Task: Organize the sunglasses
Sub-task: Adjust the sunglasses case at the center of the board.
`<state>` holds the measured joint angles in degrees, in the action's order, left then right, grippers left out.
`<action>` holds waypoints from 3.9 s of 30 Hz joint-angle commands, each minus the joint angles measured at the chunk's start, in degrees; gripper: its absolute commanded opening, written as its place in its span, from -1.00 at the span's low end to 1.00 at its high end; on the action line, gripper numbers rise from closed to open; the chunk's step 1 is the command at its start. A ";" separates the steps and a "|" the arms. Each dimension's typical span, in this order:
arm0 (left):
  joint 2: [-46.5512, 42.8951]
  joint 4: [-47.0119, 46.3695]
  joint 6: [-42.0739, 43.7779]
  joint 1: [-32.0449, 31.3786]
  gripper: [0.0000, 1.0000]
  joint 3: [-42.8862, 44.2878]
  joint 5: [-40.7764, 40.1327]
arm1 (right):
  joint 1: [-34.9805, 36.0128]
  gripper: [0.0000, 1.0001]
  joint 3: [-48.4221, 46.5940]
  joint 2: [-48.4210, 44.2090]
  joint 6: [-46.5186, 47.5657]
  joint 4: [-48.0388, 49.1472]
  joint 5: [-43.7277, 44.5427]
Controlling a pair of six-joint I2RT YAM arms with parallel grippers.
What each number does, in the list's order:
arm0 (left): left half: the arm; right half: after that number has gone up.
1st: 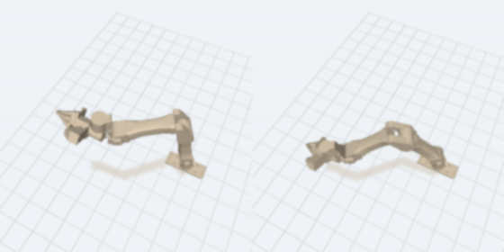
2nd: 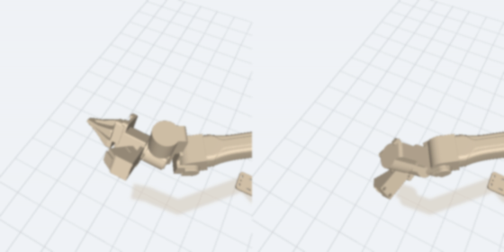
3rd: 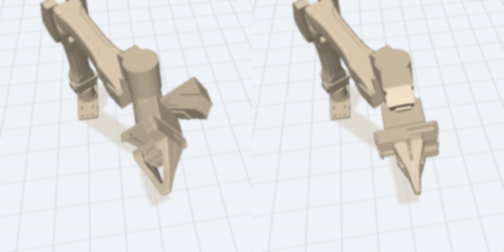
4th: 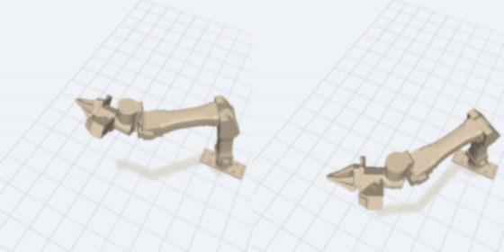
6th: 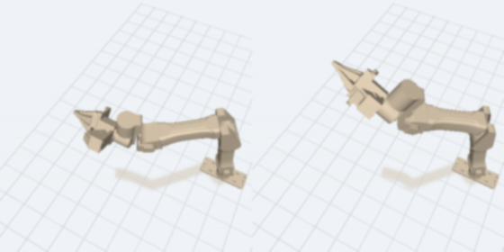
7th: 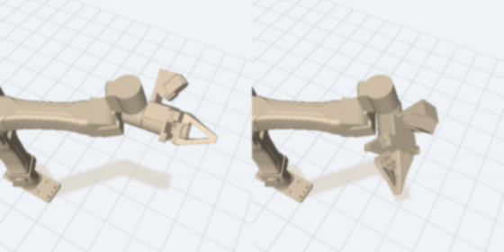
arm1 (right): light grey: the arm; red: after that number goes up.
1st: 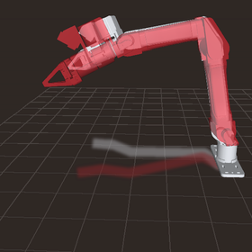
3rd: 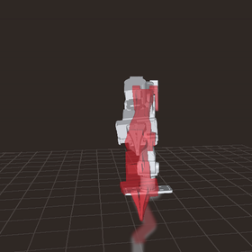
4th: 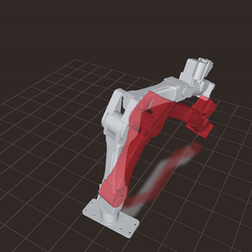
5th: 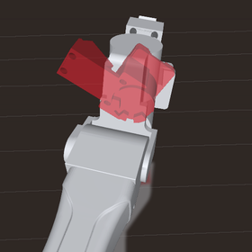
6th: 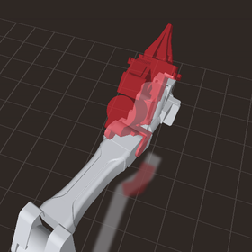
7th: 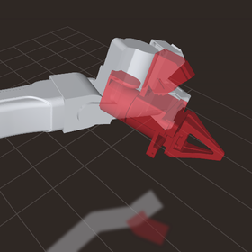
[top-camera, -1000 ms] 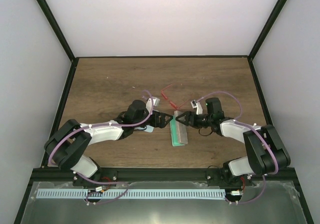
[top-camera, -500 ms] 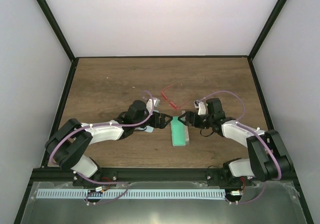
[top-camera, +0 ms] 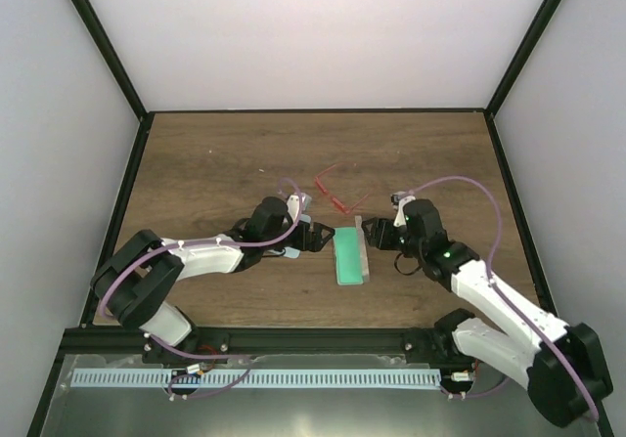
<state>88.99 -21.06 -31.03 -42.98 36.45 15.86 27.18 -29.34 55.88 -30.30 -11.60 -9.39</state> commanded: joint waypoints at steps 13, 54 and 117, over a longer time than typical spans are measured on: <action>0.79 2.73 1.45 0.24 0.83 2.56 -4.48 | 32.54 -0.35 -3.17 -3.71 -11.50 -12.08 24.13; -3.16 7.75 -1.23 4.18 0.76 1.31 -10.25 | 43.98 -0.23 -14.08 23.01 -14.96 -6.60 33.42; -6.75 9.90 -3.16 6.86 0.76 -0.60 -11.82 | 30.46 -0.26 -8.07 30.07 -19.53 -11.18 37.21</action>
<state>81.69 -10.96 -33.93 -36.36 36.18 3.31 60.10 -38.33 86.48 -50.87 -24.49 27.59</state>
